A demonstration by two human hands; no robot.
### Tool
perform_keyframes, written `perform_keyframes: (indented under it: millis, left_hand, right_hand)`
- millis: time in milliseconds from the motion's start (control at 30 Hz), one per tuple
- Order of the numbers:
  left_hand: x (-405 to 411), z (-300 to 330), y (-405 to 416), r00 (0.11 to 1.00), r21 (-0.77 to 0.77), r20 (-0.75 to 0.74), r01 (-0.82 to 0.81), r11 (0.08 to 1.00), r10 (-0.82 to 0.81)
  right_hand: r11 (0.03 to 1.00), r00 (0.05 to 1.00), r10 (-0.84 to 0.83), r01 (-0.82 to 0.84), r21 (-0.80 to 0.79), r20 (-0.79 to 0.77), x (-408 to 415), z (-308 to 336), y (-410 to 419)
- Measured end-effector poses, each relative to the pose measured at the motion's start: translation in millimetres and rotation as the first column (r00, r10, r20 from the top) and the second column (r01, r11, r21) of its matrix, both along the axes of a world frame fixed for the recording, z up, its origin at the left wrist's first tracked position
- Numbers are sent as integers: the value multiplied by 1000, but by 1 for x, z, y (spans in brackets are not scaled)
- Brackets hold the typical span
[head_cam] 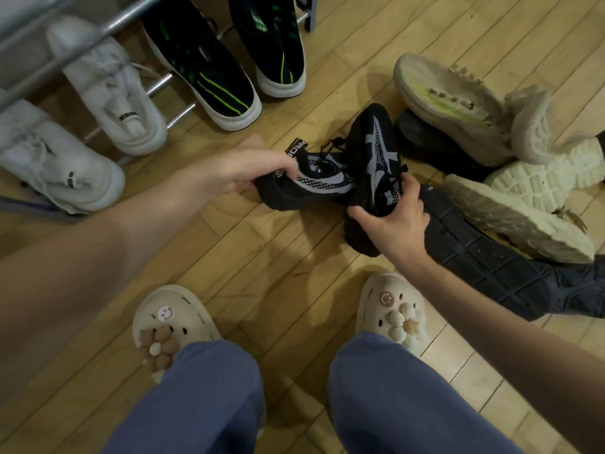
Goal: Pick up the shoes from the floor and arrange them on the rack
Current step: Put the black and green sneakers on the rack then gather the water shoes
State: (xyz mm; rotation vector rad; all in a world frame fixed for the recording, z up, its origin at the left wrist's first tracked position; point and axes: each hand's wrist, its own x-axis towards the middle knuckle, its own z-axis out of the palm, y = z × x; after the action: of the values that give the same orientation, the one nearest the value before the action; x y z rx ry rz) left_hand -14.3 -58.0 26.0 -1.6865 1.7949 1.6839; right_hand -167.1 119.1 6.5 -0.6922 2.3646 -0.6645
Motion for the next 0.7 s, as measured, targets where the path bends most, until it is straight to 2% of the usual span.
perform_keyframes:
  millis: [67,133,200,333,433,567,633,700]
  left_hand:
    - [-1,16,7,1000,23,-6,-1,1000,1]
    - [4,36,18,998,154,-29,-46,987,51]
    - [16,55,30,994,220,-49,-88,971,101]
    - [59,96,48,985,151,-81,-140,979,153]
    - [103,128,57,947,110,-161,-264,958,279]
    - [153,170,72,857,-21,-314,-437,899,409]
    - [173,186,84,801,-45,-384,-513,857,459]
    - [192,189,94,726,-48,-463,-593,804,508]
  right_hand:
    - [998,995,-51,54,-35,89,-8,10,-4]
    - [992,981,-97,108,-59,169,-11,25,-8]
    - [980,958,-153,178,-87,244,-10,42,-11]
    - [968,949,-108,168,-188,296,7,80,-12]
    - [948,943,-84,175,-265,321,23,114,-23]
    - [916,974,-22,110,-385,225,49,157,-36]
    - [898,991,20,42,-439,136,64,174,-42]
    - [878,991,66,-3,-478,116,79,183,-51]
